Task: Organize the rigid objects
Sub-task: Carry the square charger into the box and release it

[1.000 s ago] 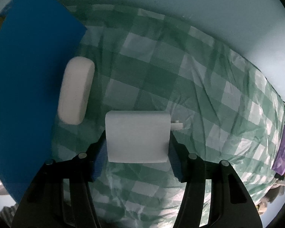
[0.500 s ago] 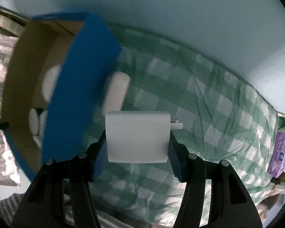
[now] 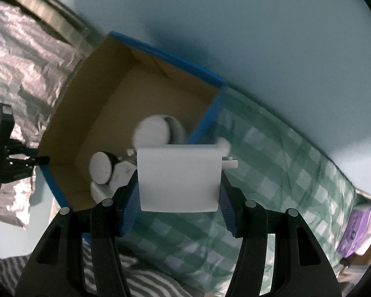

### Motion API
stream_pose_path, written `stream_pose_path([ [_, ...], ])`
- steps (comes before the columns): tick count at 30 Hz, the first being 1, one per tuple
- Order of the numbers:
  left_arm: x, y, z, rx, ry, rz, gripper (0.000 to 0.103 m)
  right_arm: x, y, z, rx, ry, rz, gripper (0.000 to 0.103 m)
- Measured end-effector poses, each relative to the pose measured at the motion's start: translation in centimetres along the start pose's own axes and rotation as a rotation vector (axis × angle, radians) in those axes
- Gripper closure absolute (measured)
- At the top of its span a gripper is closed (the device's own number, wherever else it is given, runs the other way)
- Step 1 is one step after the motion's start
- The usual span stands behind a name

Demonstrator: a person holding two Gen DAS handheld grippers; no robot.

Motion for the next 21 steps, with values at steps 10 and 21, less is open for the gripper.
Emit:
stream_pose_path([
  [10,-0.1,0.0,0.1,0.003,-0.003,0.000,0.081,-5.0,0.9,-2.8,-0.019,-0.016,0.112,0.045],
  [21,0.0,0.0,0.2,0.006,-0.006,0.000,0.081,-7.4,1.0,-4.8,-0.025,-0.002,0.154,0.042],
])
Point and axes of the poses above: each gripper's, at about its wrist camera, not at the fingertips, and z roughly against the way its jaws point, x to its right, y to its top, the point moved 10 cm from there along -z, roughly the way its jaws point, and after that the axes turned 12 degrees about -y, right-handed, at the moved point
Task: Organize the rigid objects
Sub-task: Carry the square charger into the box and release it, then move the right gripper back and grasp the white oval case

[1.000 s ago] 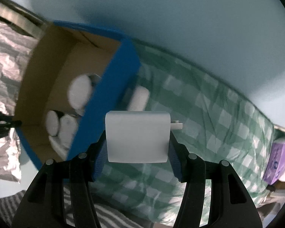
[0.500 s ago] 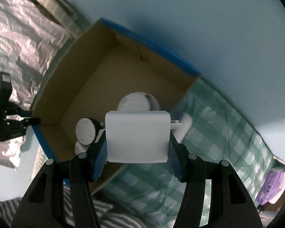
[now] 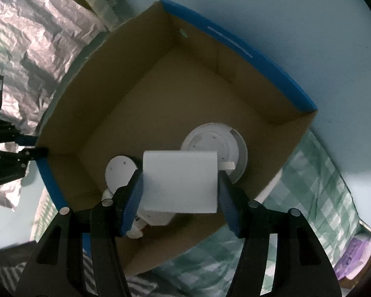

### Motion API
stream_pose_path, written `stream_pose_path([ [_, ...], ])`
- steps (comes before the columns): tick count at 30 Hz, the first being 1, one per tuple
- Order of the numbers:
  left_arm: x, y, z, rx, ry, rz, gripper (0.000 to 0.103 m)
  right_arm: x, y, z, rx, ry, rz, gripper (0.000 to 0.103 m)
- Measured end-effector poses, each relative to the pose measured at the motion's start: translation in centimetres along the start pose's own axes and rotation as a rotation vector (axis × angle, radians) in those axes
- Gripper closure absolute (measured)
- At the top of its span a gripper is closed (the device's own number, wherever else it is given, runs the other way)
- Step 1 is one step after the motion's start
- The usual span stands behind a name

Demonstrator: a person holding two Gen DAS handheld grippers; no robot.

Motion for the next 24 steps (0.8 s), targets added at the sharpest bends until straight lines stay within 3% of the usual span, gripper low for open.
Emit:
stream_pose_path([
  [4,0.0,0.1,0.1,-0.001,0.002,-0.002,0.081,0.0,0.7,1.2,0.060,0.003,-0.007,0.042],
  [14,0.0,-0.1,0.0,-0.001,0.000,0.001,0.081,2.6,0.4,3.0,0.077,0.023,-0.086,0.041],
  [24,0.0,0.0,0.1,-0.002,0.001,-0.001,0.081,10.5,-1.7,2.6,0.058,0.003,-0.253,0.039],
])
Point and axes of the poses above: each gripper's, at about its wrist camera, not at the fingertips, and z roughly against the way its jaws point, x to its right, y to its top, the point moved 10 cm from there along -z, roughly the way its jaws point, and after that the axes turned 12 degrees about -y, right-handed, at the moved point
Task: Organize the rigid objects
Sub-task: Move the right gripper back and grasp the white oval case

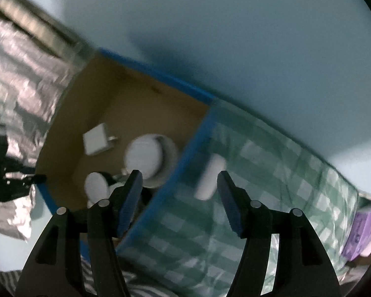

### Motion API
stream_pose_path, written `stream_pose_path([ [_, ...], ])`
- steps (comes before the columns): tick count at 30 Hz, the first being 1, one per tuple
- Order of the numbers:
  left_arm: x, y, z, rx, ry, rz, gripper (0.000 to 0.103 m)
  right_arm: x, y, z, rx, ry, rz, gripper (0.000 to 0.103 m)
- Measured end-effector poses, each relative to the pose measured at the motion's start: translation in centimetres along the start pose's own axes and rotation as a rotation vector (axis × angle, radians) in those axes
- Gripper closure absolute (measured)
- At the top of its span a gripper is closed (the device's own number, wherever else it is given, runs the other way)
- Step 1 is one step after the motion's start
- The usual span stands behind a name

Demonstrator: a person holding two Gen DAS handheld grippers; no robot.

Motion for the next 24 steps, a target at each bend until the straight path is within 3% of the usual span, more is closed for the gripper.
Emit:
stream_pose_path([
  [8,-0.1,-0.1,0.0,0.000,0.000,0.000,0.081,4.0,-1.1,-3.0,-0.061,-0.015,-0.078,0.039],
  [17,-0.1,-0.1,0.0,-0.001,0.000,-0.001,0.081,3.7,-2.2,-6.3,-0.113,0.044,-0.118,0.039],
  [24,-0.1,-0.2,0.0,0.000,-0.003,0.002,0.081,2.8,-2.4,-8.3,-0.139,0.032,-0.089,0.039],
])
Point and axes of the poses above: each gripper's, at about its wrist camera, not at the fingertips, and z roughly against the way its jaws point, x to its right, y to its top, the point moved 10 cm from there along -z, roughly the way its jaws point, and after that the axes turned 12 degrees about -y, right-handed, at the moved point
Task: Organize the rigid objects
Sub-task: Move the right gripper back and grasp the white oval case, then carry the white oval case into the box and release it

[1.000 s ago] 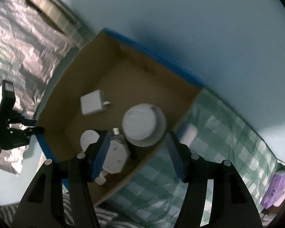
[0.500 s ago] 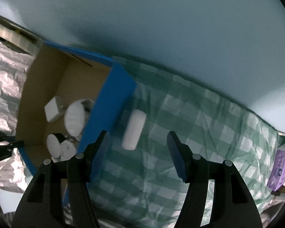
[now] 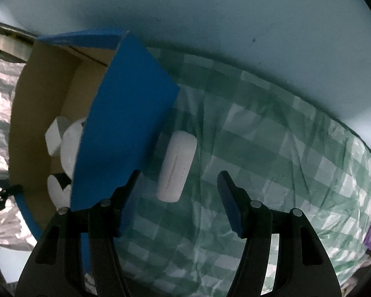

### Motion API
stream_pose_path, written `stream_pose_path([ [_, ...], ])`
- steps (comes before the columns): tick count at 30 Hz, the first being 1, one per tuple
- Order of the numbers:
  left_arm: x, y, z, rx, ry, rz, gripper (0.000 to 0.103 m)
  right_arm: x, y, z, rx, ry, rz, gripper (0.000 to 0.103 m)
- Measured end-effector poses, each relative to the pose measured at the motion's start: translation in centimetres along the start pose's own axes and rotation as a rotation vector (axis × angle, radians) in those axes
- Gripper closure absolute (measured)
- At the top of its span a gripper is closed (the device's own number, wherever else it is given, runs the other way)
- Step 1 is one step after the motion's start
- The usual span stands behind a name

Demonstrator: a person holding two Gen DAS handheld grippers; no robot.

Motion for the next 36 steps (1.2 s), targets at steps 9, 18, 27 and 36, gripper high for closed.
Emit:
stream_pose_path([
  [9,-0.2,-0.3,0.0,0.000,-0.008,0.003,0.080,-0.6,0.6,-1.7,-0.012,-0.013,0.020,0.043],
  [18,-0.5,-0.4,0.0,-0.003,-0.007,0.001,0.078,-1.6,0.0,-3.1,-0.001,-0.055,0.080,0.069],
  [27,-0.6,-0.4,-0.1,-0.005,-0.004,-0.001,0.078,-3.1,-1.3,-2.6,0.005,-0.090,0.123,0.078],
  [36,-0.9,-0.4,-0.1,-0.006,0.001,-0.004,0.078,-1.7,-2.0,-0.3,0.021,-0.097,0.102,0.078],
])
Point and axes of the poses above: each gripper's, at about its wrist camera, not at the fingertips, and z roughly against the way its jaws point, x to its right, y to its top, the point moved 10 cm from there along -z, roughly the way its jaws point, and after that the axes turned 12 degrees about -y, right-handed, at the moved point
